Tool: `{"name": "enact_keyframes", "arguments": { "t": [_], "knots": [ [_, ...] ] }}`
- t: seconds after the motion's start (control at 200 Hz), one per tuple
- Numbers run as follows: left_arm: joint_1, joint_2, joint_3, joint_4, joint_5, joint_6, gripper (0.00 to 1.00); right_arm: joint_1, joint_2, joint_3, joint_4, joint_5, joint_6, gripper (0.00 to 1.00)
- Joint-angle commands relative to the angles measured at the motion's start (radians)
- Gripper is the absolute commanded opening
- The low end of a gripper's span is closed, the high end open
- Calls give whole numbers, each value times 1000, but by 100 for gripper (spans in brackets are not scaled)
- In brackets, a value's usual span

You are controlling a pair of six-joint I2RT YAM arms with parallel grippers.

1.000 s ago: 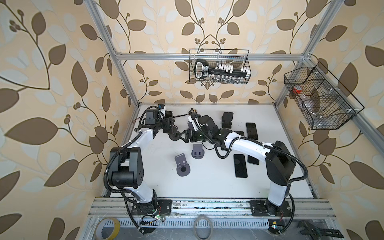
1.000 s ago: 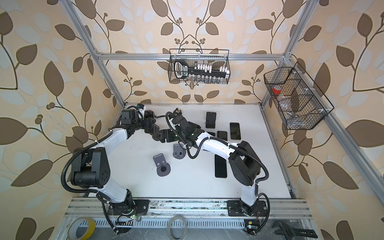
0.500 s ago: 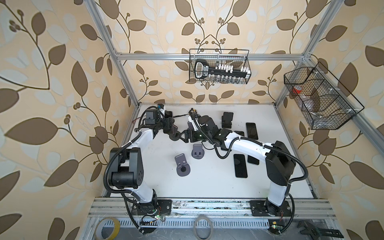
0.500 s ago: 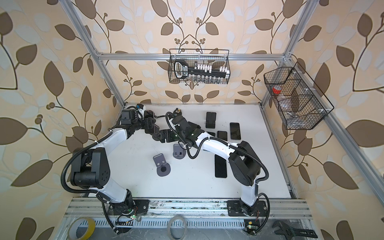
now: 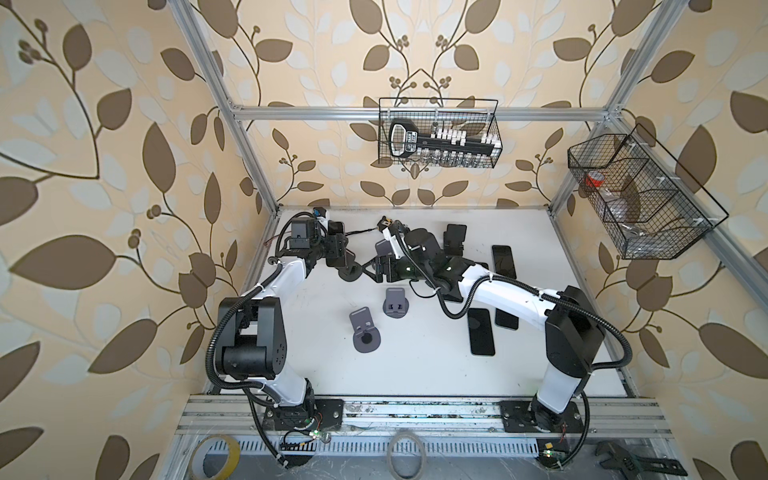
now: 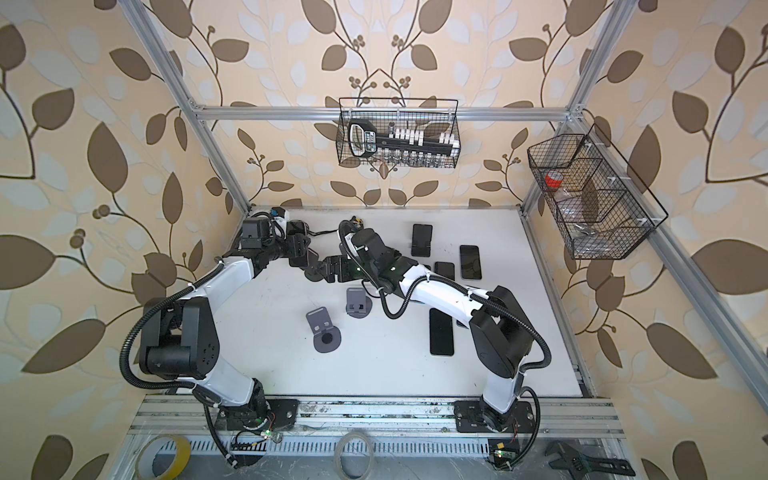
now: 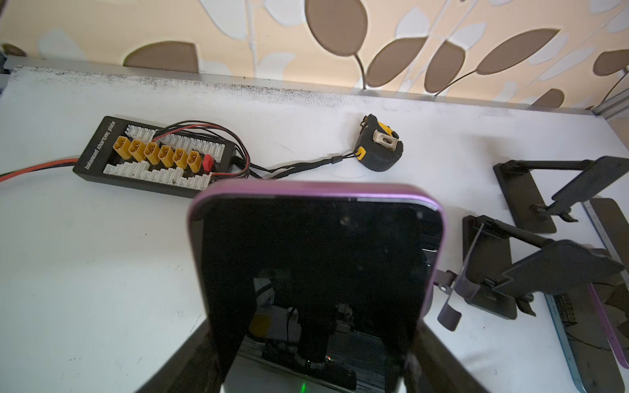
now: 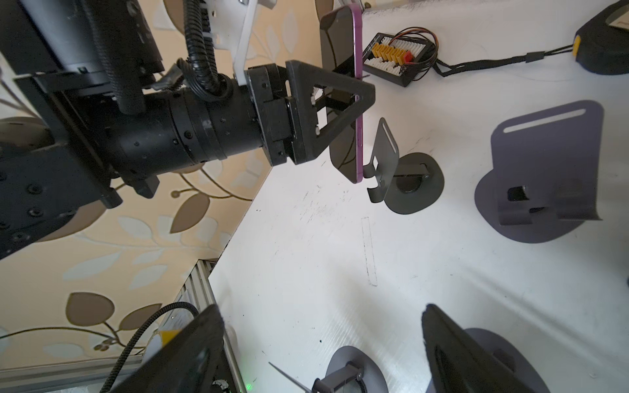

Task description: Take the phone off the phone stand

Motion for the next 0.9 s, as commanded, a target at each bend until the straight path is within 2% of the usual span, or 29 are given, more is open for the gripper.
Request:
{"name": "enact_keyframes", "arguments": {
  "t": [0.0, 0.415, 0.75, 0.895],
  "knots": [
    [-13, -72, 49, 36, -14, -18, 0, -5, -32, -37, 16, -1, 11, 92],
    [-37, -139, 69, -20, -60, -32, 0, -30, -125, -104, 24, 3, 7, 92],
    [-119, -189, 134, -100, -82, -1, 0, -71, -257, -213, 27, 25, -1, 92],
    [-155, -214, 164, -148, -74, -39, 0, -89, -312, -275, 28, 50, -3, 92]
  ]
}}
